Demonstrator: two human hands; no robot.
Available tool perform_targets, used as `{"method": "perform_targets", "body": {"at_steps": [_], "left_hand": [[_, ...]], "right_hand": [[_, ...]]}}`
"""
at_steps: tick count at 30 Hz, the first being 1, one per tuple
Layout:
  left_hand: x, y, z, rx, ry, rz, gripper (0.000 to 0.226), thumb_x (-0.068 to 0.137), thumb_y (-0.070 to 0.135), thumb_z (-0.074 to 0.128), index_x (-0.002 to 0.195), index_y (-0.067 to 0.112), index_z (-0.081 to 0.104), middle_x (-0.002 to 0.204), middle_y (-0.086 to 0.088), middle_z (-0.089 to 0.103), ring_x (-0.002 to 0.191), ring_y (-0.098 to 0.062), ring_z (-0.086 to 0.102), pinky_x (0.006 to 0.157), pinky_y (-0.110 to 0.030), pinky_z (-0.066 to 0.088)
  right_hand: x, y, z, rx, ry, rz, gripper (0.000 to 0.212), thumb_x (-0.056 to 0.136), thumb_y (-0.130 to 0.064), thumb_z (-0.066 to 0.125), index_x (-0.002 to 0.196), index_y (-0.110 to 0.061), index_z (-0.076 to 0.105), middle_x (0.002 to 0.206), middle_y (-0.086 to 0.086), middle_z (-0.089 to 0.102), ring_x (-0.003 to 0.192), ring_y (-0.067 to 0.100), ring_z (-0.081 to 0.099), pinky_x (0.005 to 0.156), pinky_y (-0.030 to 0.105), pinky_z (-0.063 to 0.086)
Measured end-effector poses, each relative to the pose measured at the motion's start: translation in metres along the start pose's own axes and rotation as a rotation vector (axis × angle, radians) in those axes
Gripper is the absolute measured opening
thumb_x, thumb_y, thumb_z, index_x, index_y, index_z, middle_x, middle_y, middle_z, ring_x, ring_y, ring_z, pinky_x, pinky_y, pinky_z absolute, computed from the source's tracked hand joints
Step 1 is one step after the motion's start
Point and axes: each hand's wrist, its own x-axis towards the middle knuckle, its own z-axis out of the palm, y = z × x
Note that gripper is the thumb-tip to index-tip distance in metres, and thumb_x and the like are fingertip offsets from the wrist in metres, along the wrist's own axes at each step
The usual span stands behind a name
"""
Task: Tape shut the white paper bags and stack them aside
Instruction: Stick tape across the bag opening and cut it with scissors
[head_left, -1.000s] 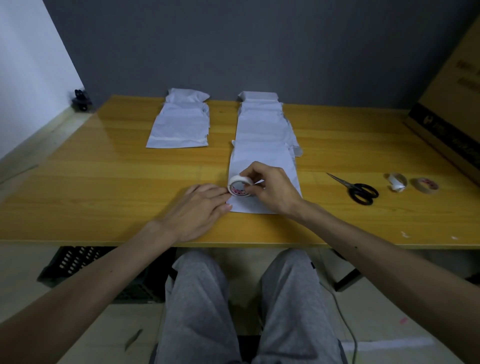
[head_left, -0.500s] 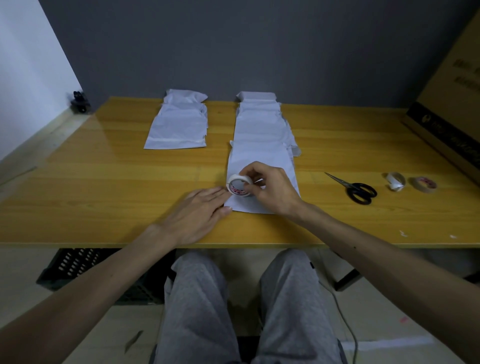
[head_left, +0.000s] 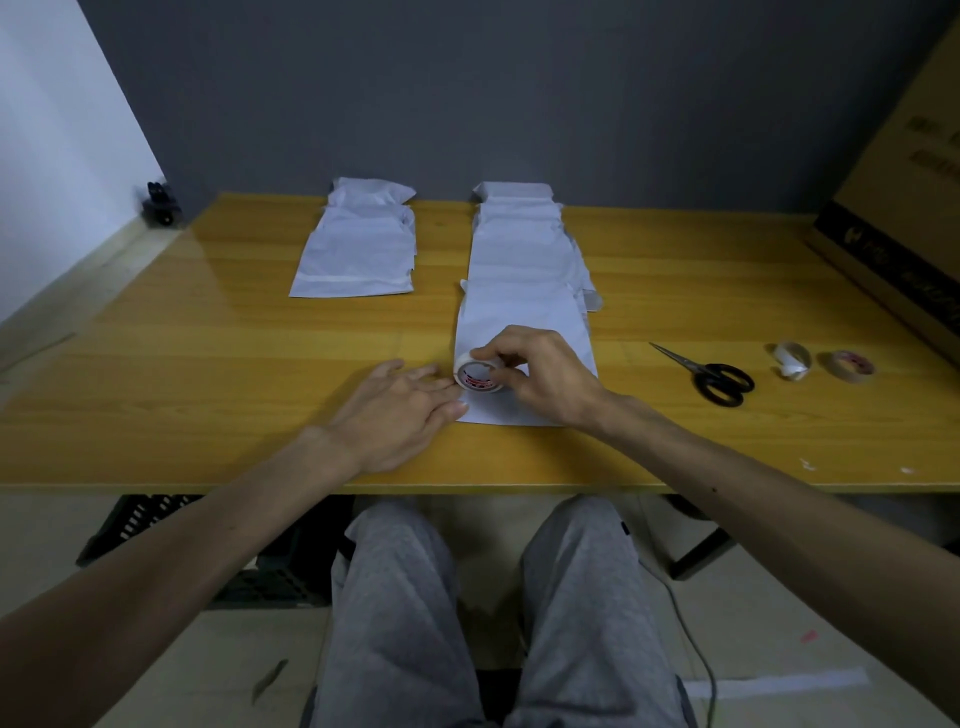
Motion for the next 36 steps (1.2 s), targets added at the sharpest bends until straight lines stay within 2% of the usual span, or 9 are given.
{"method": "perform_targets", "body": {"at_steps": [2,8,12,18,21,24,26,32,36], "left_hand": [[0.001,0.001,0.001,0.005,0.013,-0.019,0.052,0.103,0.047,0.013,0.148,0.03,0.032,0.153,0.014,0.033,0.145,-0.006,0.02,0.119,-0.036,0.009],[0.003,0.002,-0.001,0.018,0.039,-0.035,0.054,0.102,0.045,0.009,0.145,0.03,0.039,0.15,0.017,0.037,0.141,-0.004,0.027,0.118,-0.036,0.013],[0.007,0.003,-0.002,0.076,0.046,-0.048,0.049,0.104,0.039,0.017,0.14,0.026,0.049,0.147,0.016,0.043,0.139,-0.005,0.033,0.118,-0.036,0.015],[0.009,0.004,-0.003,0.074,0.049,-0.055,0.047,0.104,0.038,0.023,0.137,0.023,0.052,0.146,0.016,0.044,0.138,-0.006,0.035,0.117,-0.036,0.015],[0.009,0.004,-0.002,0.09,0.048,-0.058,0.046,0.104,0.038,0.023,0.139,0.024,0.051,0.146,0.016,0.044,0.138,-0.005,0.034,0.116,-0.035,0.014],[0.01,0.005,-0.003,0.081,0.047,-0.058,0.046,0.104,0.038,0.023,0.138,0.024,0.052,0.145,0.015,0.045,0.137,-0.005,0.035,0.116,-0.035,0.013],[0.01,0.005,-0.004,0.071,0.05,-0.054,0.046,0.104,0.037,0.024,0.136,0.024,0.054,0.144,0.015,0.046,0.137,-0.006,0.036,0.116,-0.034,0.013],[0.012,0.001,0.0,0.063,0.063,-0.037,0.045,0.104,0.038,0.026,0.135,0.025,0.055,0.143,0.015,0.048,0.137,-0.006,0.037,0.116,-0.035,0.014],[0.015,-0.002,0.001,0.046,0.071,-0.02,0.051,0.102,0.04,0.02,0.129,0.025,0.061,0.14,0.016,0.051,0.135,-0.007,0.039,0.114,-0.035,0.015]], "right_hand": [[0.0,0.0,-0.003,-0.012,-0.009,0.002,0.025,0.082,0.002,0.068,0.105,-0.004,0.07,0.093,0.006,0.065,0.085,0.022,0.062,0.078,0.036,0.052],[0.0,0.0,-0.015,-0.096,-0.067,0.001,0.027,0.084,0.009,0.059,0.105,-0.003,0.07,0.094,0.006,0.065,0.082,0.014,0.054,0.074,0.02,0.042],[-0.002,0.003,-0.022,-0.162,-0.115,0.001,0.03,0.084,0.011,0.054,0.104,-0.004,0.069,0.097,0.011,0.066,0.089,0.022,0.059,0.079,0.03,0.047],[-0.002,0.003,-0.033,-0.215,-0.209,-0.003,0.041,0.08,0.017,0.047,0.108,-0.003,0.068,0.101,0.014,0.062,0.091,0.025,0.06,0.081,0.035,0.052],[0.0,0.002,-0.04,-0.238,-0.247,0.018,0.045,0.079,0.019,0.045,0.111,-0.005,0.067,0.103,0.013,0.06,0.091,0.022,0.059,0.081,0.026,0.051],[0.001,-0.001,-0.046,-0.277,-0.298,0.031,0.048,0.078,0.021,0.046,0.112,-0.006,0.066,0.103,0.009,0.058,0.087,0.011,0.053,0.071,0.003,0.039],[0.003,0.0,-0.047,-0.309,-0.323,0.021,0.051,0.077,0.022,0.046,0.112,-0.008,0.066,0.104,0.007,0.058,0.088,0.011,0.055,0.066,0.0,0.036],[0.007,0.002,-0.051,-0.411,-0.366,-0.058,0.048,0.082,0.015,0.051,0.118,-0.013,0.065,0.107,0.006,0.06,0.095,0.018,0.059,0.062,0.007,0.03],[0.008,-0.006,-0.054,-0.457,-0.396,-0.085,0.047,0.084,0.013,0.051,0.119,-0.015,0.065,0.107,0.006,0.059,0.095,0.022,0.057,0.068,0.025,0.043]]}}
